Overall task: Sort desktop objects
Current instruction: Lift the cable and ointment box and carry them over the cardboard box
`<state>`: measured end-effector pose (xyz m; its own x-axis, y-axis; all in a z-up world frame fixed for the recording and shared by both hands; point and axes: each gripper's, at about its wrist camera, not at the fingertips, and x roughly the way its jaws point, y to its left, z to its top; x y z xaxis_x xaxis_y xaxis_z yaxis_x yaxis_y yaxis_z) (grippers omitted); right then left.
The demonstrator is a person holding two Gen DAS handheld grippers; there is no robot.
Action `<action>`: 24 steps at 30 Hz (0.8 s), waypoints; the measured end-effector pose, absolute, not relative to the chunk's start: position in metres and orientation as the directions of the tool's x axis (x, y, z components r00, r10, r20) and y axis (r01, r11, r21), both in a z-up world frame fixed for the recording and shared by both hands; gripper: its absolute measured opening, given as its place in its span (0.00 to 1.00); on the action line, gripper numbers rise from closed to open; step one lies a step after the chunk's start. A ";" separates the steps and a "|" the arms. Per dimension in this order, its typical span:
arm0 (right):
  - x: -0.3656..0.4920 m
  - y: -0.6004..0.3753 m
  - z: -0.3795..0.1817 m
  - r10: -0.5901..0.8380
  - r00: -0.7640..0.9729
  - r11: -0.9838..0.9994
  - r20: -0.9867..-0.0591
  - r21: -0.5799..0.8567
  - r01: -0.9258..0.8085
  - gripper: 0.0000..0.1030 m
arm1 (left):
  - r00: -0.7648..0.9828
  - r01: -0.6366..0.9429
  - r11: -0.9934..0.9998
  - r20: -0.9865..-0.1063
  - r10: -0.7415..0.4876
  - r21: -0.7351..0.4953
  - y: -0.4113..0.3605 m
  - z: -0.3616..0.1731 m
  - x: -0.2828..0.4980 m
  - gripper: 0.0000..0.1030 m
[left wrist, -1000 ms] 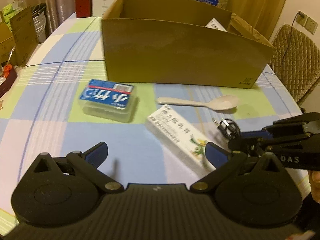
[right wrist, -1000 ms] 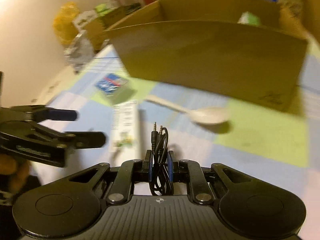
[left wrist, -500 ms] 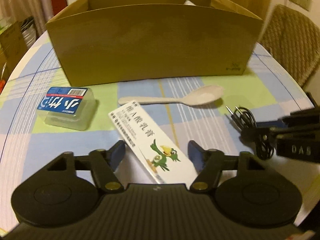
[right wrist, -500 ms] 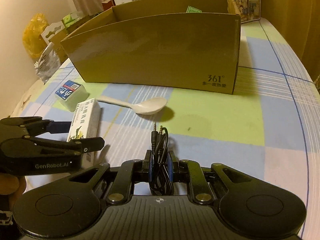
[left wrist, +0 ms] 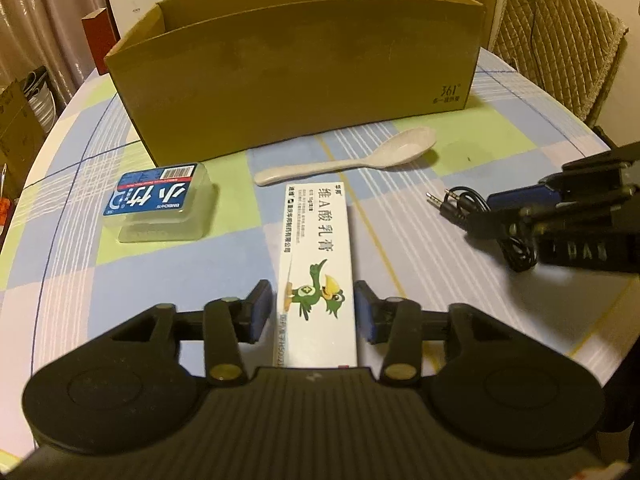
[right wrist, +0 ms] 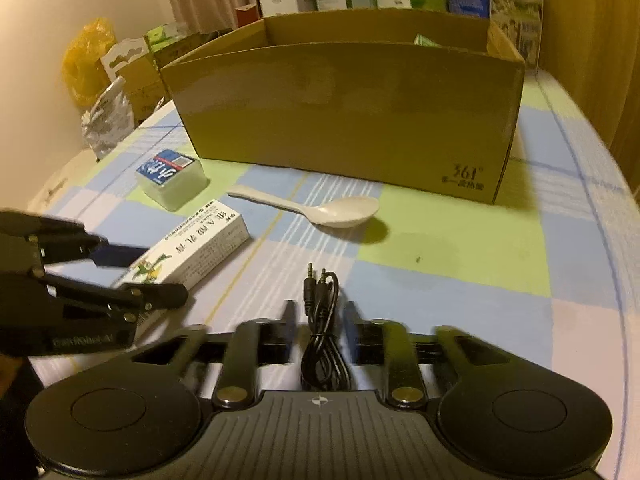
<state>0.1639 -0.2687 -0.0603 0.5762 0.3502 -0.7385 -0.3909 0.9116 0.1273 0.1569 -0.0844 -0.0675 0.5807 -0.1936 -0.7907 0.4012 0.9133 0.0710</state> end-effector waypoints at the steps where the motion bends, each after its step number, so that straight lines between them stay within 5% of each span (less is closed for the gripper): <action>1: 0.162 -0.269 -0.061 0.348 0.583 0.912 -0.735 0.121 -0.392 0.45 | 0.582 0.400 0.914 -0.789 -0.197 0.068 -0.084 -0.067 0.158 0.47; 11: 0.158 -0.265 -0.072 0.338 0.604 0.906 -0.722 0.076 -0.417 0.47 | 0.587 0.412 0.908 -0.783 -0.206 0.070 -0.088 -0.068 0.169 0.49; 21: 0.149 -0.262 -0.076 0.322 0.636 0.894 -0.701 0.003 -0.448 0.16 | 0.598 0.431 0.897 -0.776 -0.202 0.099 -0.095 -0.070 0.172 0.48; 24: 0.149 -0.260 -0.076 0.314 0.638 0.897 -0.703 -0.001 -0.443 0.15 | 0.596 0.442 0.891 -0.776 -0.206 0.103 -0.098 -0.070 0.170 0.39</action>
<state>0.1490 -0.2597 -0.0760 0.6384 0.3142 -0.7027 -0.4429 0.8966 -0.0015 0.1703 -0.0981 -0.0695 0.5965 -0.2060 -0.7757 0.4417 0.8913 0.1029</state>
